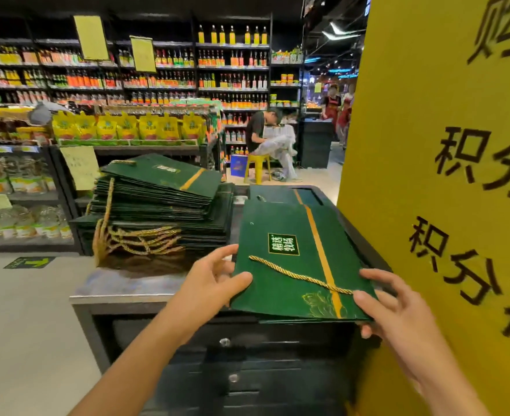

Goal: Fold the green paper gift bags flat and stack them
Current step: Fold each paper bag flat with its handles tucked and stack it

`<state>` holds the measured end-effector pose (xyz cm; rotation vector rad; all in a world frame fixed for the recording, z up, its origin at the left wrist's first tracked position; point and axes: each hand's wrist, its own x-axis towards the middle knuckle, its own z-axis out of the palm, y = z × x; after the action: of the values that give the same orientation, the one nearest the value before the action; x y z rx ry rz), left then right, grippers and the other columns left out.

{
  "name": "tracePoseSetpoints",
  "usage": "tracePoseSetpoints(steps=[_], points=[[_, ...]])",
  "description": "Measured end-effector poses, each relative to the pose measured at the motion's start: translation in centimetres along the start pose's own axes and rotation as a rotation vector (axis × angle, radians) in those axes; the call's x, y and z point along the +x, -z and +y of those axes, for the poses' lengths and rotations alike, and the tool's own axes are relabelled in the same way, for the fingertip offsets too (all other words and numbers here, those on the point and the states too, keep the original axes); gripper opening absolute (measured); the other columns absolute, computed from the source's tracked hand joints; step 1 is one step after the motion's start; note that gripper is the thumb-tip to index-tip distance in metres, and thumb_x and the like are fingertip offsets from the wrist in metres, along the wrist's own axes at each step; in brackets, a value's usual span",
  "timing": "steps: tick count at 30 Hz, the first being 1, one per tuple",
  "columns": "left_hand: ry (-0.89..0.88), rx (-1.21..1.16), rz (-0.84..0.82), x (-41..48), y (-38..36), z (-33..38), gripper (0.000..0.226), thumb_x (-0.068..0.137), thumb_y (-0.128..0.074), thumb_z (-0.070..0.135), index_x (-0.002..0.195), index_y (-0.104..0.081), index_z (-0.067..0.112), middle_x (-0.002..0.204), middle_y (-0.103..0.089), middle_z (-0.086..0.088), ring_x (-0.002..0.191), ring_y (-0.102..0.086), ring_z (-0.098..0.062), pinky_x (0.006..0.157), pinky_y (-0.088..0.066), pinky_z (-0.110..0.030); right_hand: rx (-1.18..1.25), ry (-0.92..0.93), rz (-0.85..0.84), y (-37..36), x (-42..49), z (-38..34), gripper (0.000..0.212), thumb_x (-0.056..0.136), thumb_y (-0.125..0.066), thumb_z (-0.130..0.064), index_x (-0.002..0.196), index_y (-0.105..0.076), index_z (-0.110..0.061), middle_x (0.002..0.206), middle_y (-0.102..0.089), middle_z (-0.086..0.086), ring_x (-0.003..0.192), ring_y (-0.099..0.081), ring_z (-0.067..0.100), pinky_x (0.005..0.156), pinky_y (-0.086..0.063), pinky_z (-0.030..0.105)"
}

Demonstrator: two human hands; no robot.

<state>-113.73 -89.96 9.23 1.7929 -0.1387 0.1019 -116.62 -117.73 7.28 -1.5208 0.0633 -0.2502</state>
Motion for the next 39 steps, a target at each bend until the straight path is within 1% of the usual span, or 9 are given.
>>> tracePoseSetpoints(steps=[2, 7, 11, 14, 17, 20, 30, 34, 39], points=[[0.015, 0.097, 0.008, 0.2, -0.2, -0.3, 0.044, 0.094, -0.071, 0.016, 0.13, -0.054, 0.034, 0.088, -0.075, 0.004, 0.07, -0.066, -0.008, 0.054, -0.05, -0.023, -0.077, -0.012, 0.011, 0.4, 0.1, 0.9, 0.023, 0.092, -0.071, -0.012, 0.11, -0.068, -0.025, 0.109, -0.07, 0.007, 0.046, -0.052, 0.018, 0.064, -0.057, 0.035], [-0.018, 0.376, 0.013, 1.0, 0.1, -0.4, 0.051, 0.094, -0.07, 0.028, 0.14, -0.05, 0.022, 0.078, -0.066, 0.001, 0.049, -0.059, -0.006, 0.051, -0.045, -0.018, -0.244, 0.021, 0.049, 0.5, 0.5, 1.6, 0.006, 0.092, -0.072, -0.017, 0.095, -0.072, -0.021, 0.104, -0.071, 0.008, 0.053, -0.062, 0.02, 0.058, -0.056, 0.03], [-0.039, 0.705, 0.047, 2.0, 0.5, 0.0, 0.044, 0.093, -0.065, 0.047, 0.13, -0.057, 0.024, 0.081, -0.068, 0.009, 0.08, -0.064, -0.007, 0.076, -0.052, -0.032, -0.303, 0.047, 0.05, 0.3, 0.9, 1.6, 0.003, 0.093, -0.071, -0.017, 0.092, -0.073, -0.019, 0.099, -0.071, 0.006, 0.055, -0.06, 0.012, 0.056, -0.056, 0.027], [-0.014, 0.779, 0.071, 3.1, 0.4, 0.2, 0.031, 0.094, -0.063, 0.049, 0.108, -0.063, 0.021, 0.077, -0.066, 0.011, 0.083, -0.066, -0.014, 0.076, -0.054, -0.033, -0.322, 0.034, 0.033, 0.3, 1.1, 1.4, 0.003, 0.094, -0.069, -0.017, 0.094, -0.072, -0.018, 0.097, -0.07, 0.006, 0.054, -0.058, 0.015, 0.056, -0.057, 0.024], [0.052, 0.649, 0.083, 4.3, 0.6, 0.0, 0.037, 0.093, -0.065, 0.047, 0.089, -0.068, 0.011, 0.069, -0.07, -0.002, 0.071, -0.068, -0.021, 0.074, -0.058, -0.036, -0.356, 0.046, 0.015, 0.2, 1.3, 1.2, 0.004, 0.095, -0.068, -0.018, 0.094, -0.071, -0.019, 0.096, -0.069, 0.006, 0.058, -0.06, 0.017, 0.053, -0.053, 0.021], [0.113, 0.483, 0.08, 4.7, 0.9, 0.3, 0.048, 0.094, -0.068, 0.041, 0.084, -0.069, -0.006, 0.06, -0.065, -0.005, 0.043, -0.05, -0.015, 0.053, -0.045, -0.024, -0.42, 0.072, 0.008, 0.0, 1.4, 1.2, 0.004, 0.096, -0.067, -0.019, 0.093, -0.07, -0.02, 0.097, -0.066, 0.004, 0.068, -0.063, 0.019, 0.05, -0.05, 0.017], [0.101, 0.322, 0.02, 3.8, 1.3, 0.1, 0.031, 0.094, -0.072, 0.031, 0.087, -0.067, 0.001, 0.065, -0.065, -0.001, 0.044, -0.044, -0.01, 0.044, -0.039, -0.019, -0.991, 0.285, 0.163, -0.9, 1.0, -0.1, 0.004, 0.091, -0.071, -0.032, 0.091, -0.067, -0.033, 0.108, -0.051, -0.007, 0.104, -0.041, 0.012, 0.085, -0.037, 0.028], [0.1, 0.245, -0.001, 3.2, 1.5, 0.4, 0.025, 0.095, -0.071, 0.025, 0.08, -0.064, 0.006, 0.058, -0.062, -0.001, 0.043, -0.042, -0.01, 0.043, -0.036, -0.018, -0.708, 0.346, 0.1, -1.5, 1.3, -1.2, 0.005, 0.092, -0.071, -0.023, 0.091, -0.069, -0.027, 0.091, -0.066, -0.012, 0.082, -0.059, 0.003, 0.067, -0.041, 0.016], [0.105, 0.226, -0.065, 2.7, 2.0, 0.4, 0.025, 0.094, -0.071, 0.025, 0.087, -0.064, 0.002, 0.057, -0.061, -0.003, 0.043, -0.04, -0.01, 0.042, -0.032, -0.019, -0.363, 0.279, 0.031, -3.6, 3.0, -2.1, 0.013, 0.085, -0.078, -0.014, 0.085, -0.077, -0.027, 0.081, -0.074, -0.011, 0.078, -0.066, -0.001, 0.073, -0.051, 0.02]])
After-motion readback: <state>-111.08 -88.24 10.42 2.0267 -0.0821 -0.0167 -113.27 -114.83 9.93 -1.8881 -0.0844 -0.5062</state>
